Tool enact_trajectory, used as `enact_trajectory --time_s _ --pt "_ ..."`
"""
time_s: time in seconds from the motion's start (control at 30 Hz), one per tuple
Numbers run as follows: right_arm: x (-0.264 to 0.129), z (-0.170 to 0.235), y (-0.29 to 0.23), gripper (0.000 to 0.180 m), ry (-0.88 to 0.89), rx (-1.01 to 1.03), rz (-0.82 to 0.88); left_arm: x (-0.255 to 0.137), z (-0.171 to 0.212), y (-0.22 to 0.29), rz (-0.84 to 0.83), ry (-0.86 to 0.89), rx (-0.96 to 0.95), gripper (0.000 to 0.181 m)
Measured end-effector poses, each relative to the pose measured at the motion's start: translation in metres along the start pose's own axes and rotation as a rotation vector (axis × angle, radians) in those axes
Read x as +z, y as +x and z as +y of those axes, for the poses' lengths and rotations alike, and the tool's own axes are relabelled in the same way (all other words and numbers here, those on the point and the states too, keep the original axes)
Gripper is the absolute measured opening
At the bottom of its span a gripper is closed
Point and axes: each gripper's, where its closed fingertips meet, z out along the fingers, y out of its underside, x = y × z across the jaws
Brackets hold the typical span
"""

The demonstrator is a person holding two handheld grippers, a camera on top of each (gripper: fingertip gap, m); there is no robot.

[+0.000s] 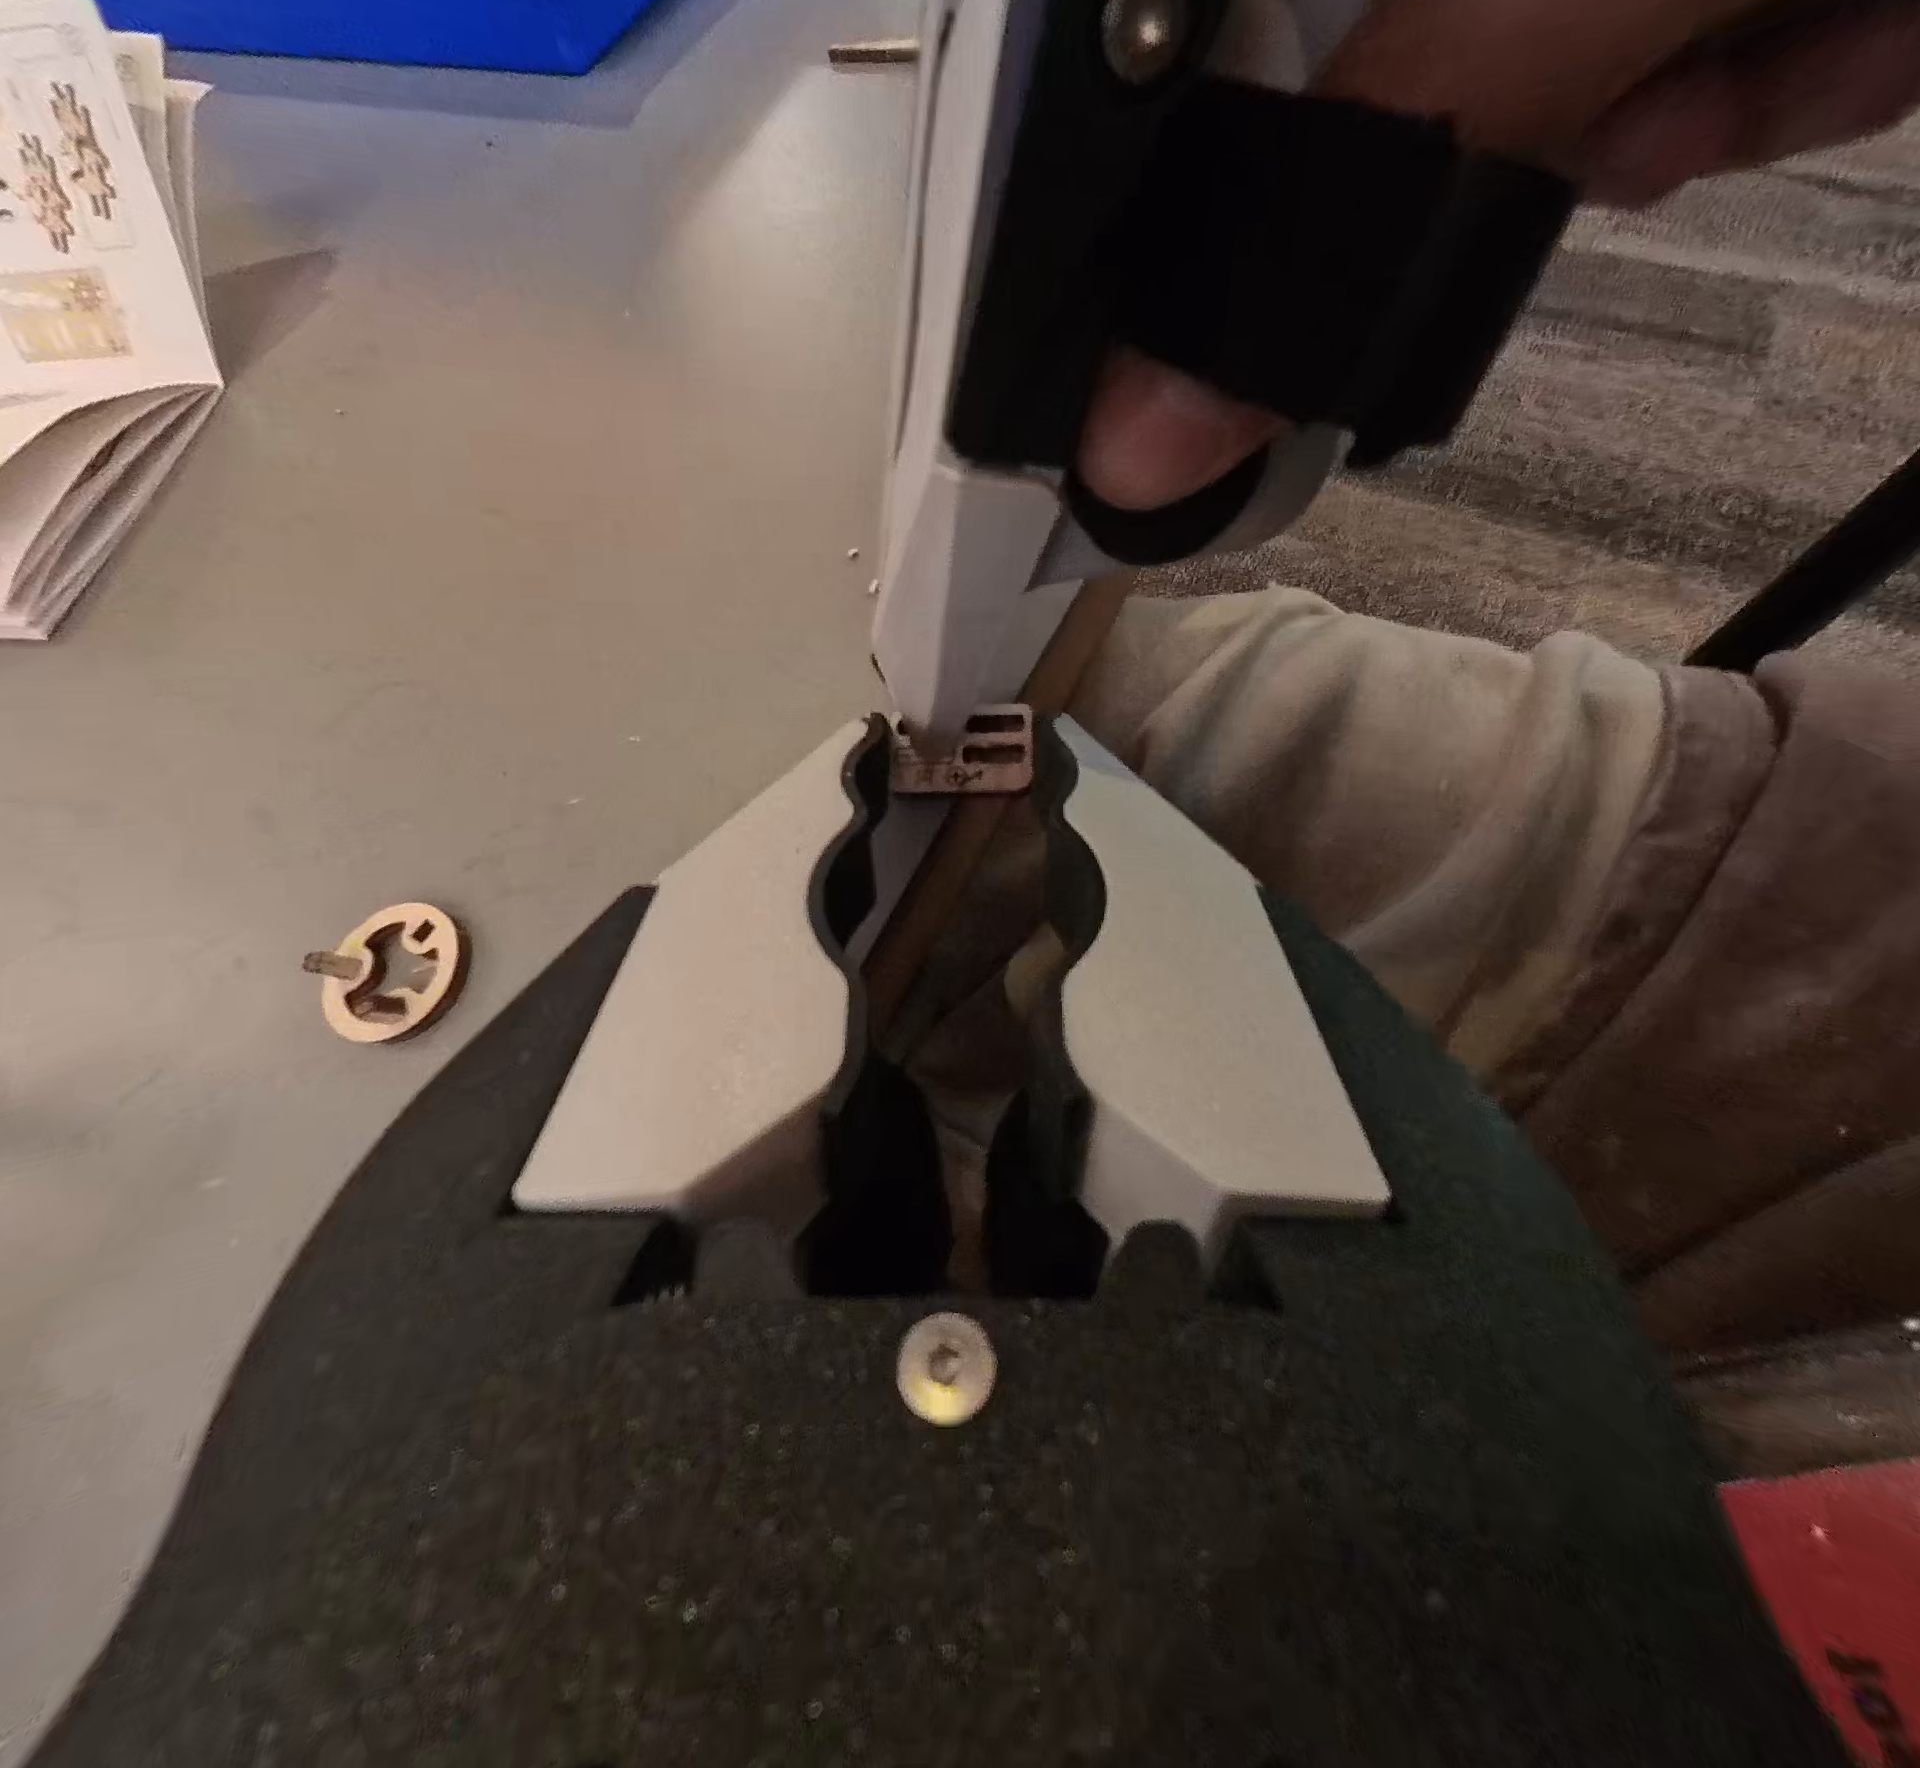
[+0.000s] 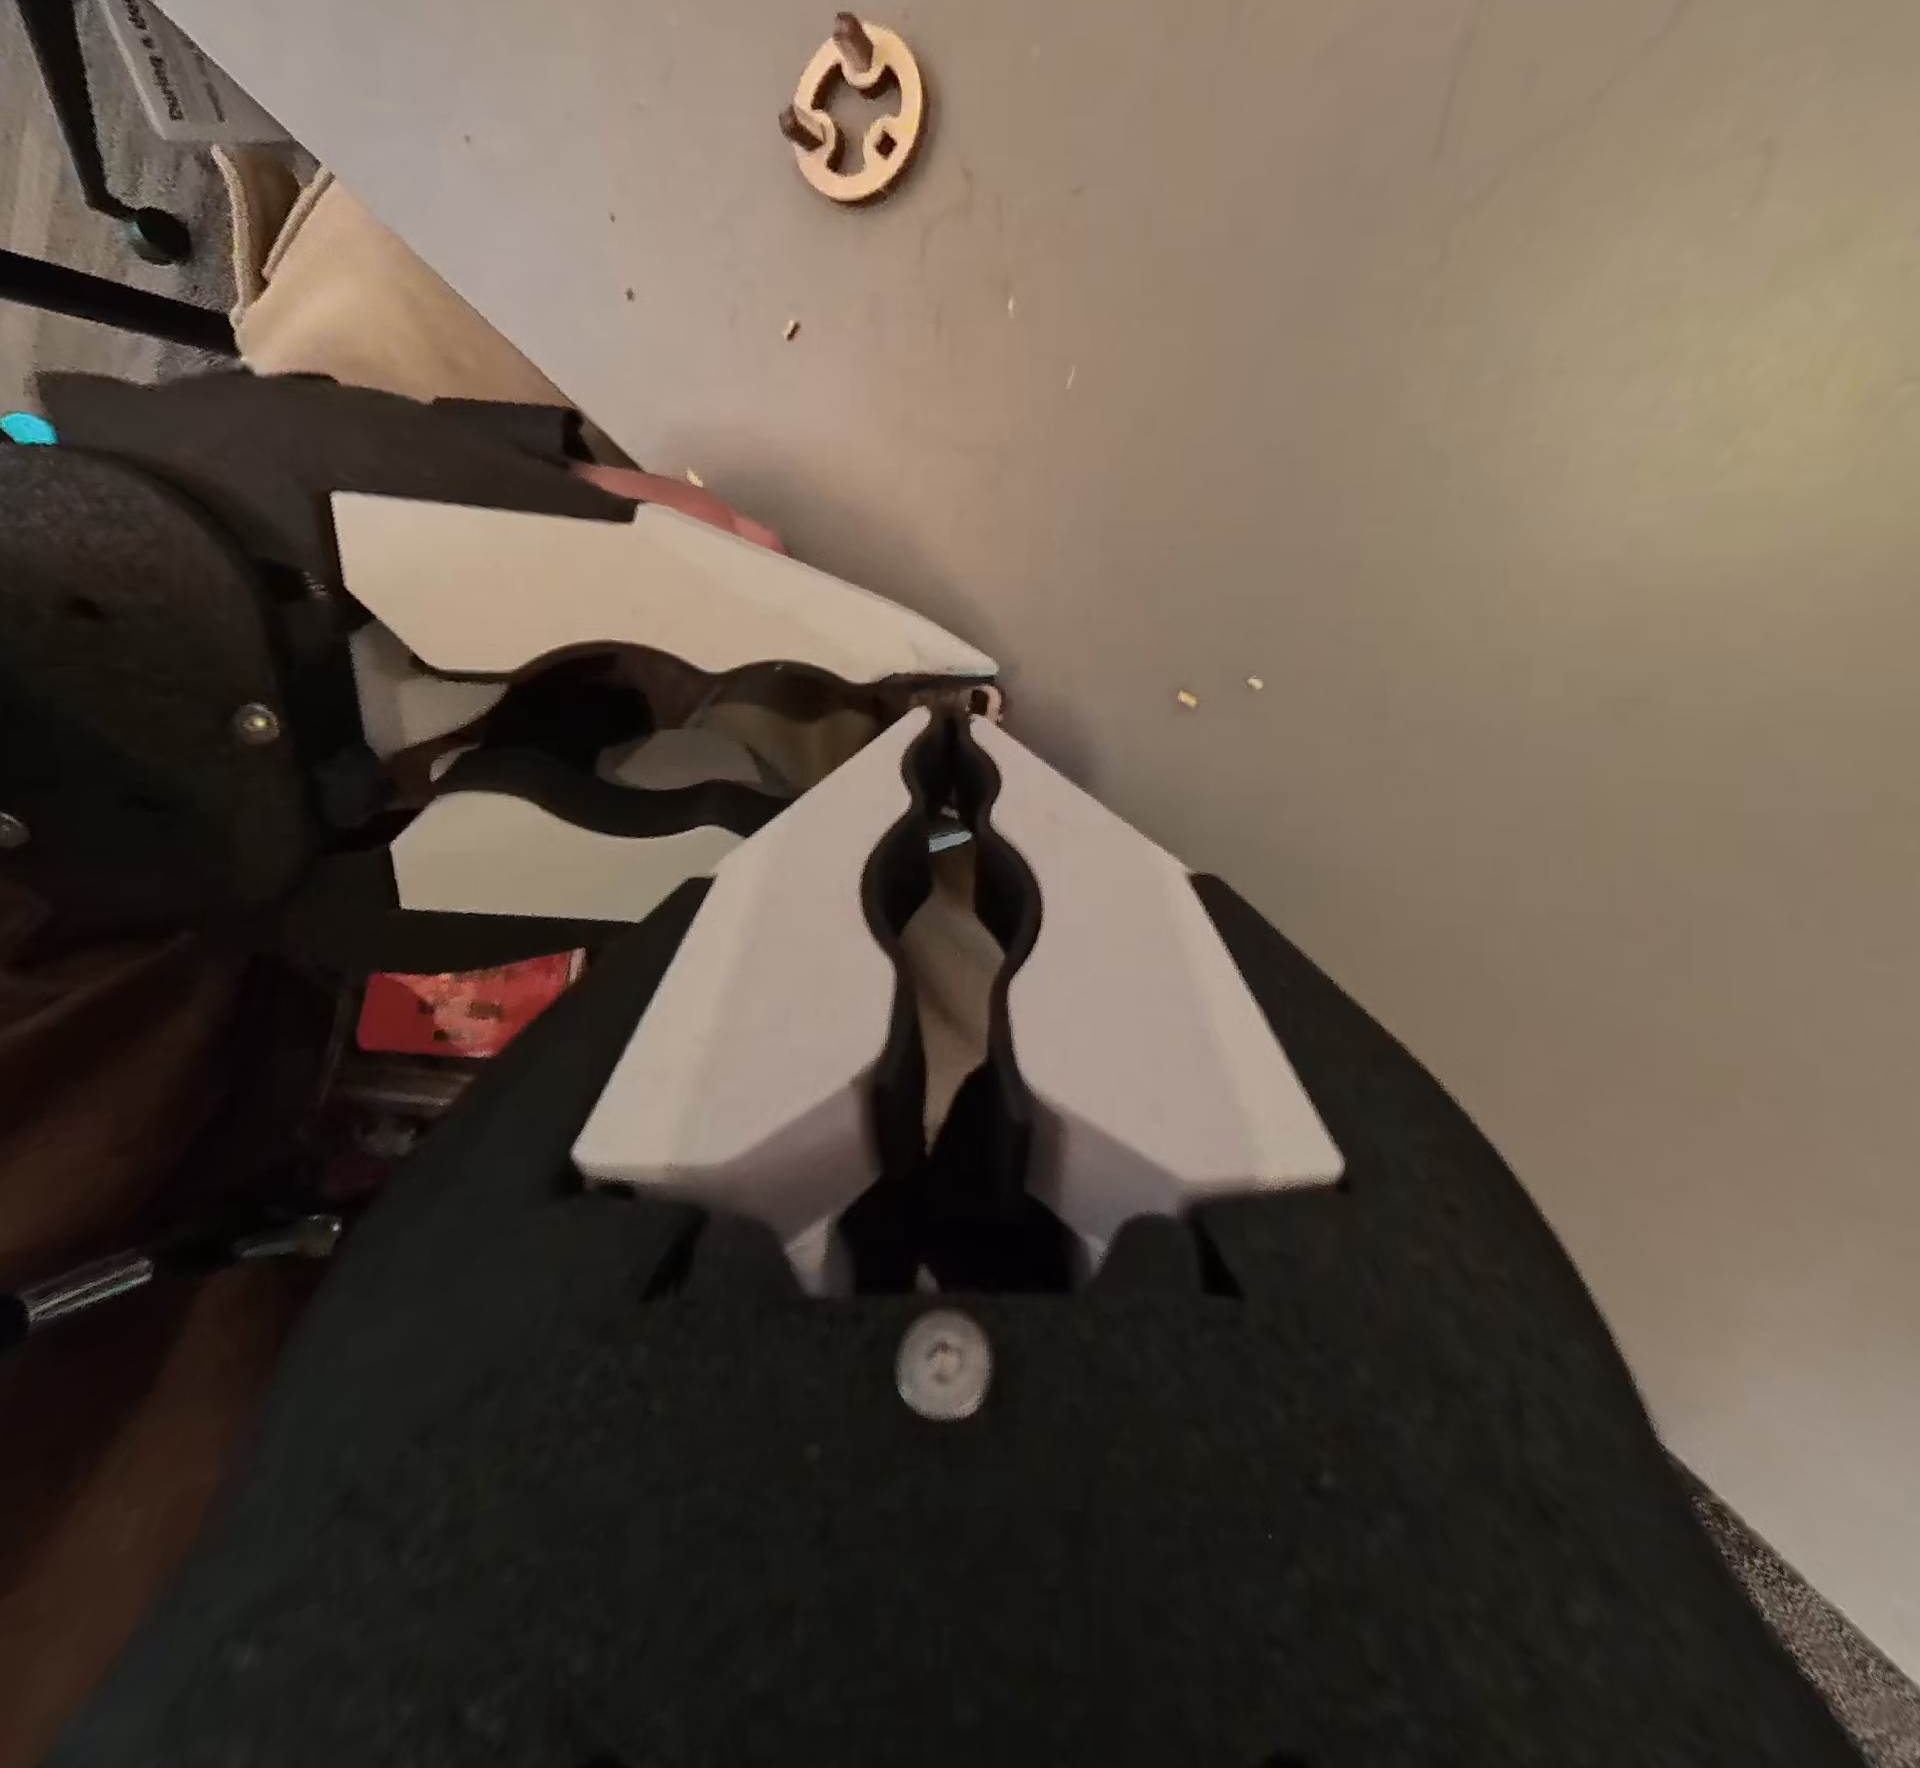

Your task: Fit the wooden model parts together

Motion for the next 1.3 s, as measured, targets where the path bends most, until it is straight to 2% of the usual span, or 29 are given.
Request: enact_trajectory --time_s 0.03,0.17,0.37,0.47,0.53,0.7,0.77,0.93,1.13,1.2,1.3 --pt "0.000 0.000 0.000 0.000 0.002 -0.002 0.012 0.000 0.000 0.000 -0.003 0.007 -0.015 0.025" --pt "0.000 -0.002 0.001 0.000 -0.025 -0.048 0.120 0.000 -0.001 -0.002 -0.027 0.013 -0.031 0.025" --pt "0.000 -0.004 0.000 0.000 0.048 0.019 0.060 -0.001 0.000 -0.004 -0.065 0.015 -0.016 0.025" --pt "-0.008 -0.011 -0.001 0.000 0.190 0.007 -0.028 -0.005 -0.006 -0.006 -0.079 0.053 -0.011 0.025" --pt "-0.023 -0.019 0.012 0.017 0.302 0.085 -0.052 -0.012 -0.011 -0.012 -0.108 0.089 -0.015 0.025" --pt "-0.020 -0.017 -0.013 0.023 0.343 0.184 -0.344 -0.014 -0.015 -0.012 -0.159 0.120 0.066 0.025" --pt "-0.009 -0.012 -0.008 0.010 0.324 0.189 -0.306 -0.011 -0.015 -0.006 -0.145 0.120 0.091 0.025" --pt "-0.009 -0.011 -0.007 0.004 0.355 0.213 -0.337 -0.010 -0.013 -0.005 -0.151 0.124 0.099 0.024" --pt "-0.022 -0.010 -0.011 0.001 0.427 0.314 -0.520 -0.013 -0.023 -0.001 -0.106 0.200 0.073 0.026" --pt "-0.021 -0.007 -0.012 0.001 0.428 0.331 -0.558 -0.012 -0.022 -0.003 -0.121 0.195 0.072 0.038" --pt "-0.025 -0.008 -0.018 0.002 0.443 0.352 -0.624 -0.009 -0.018 -0.003 -0.103 0.167 0.060 0.038"
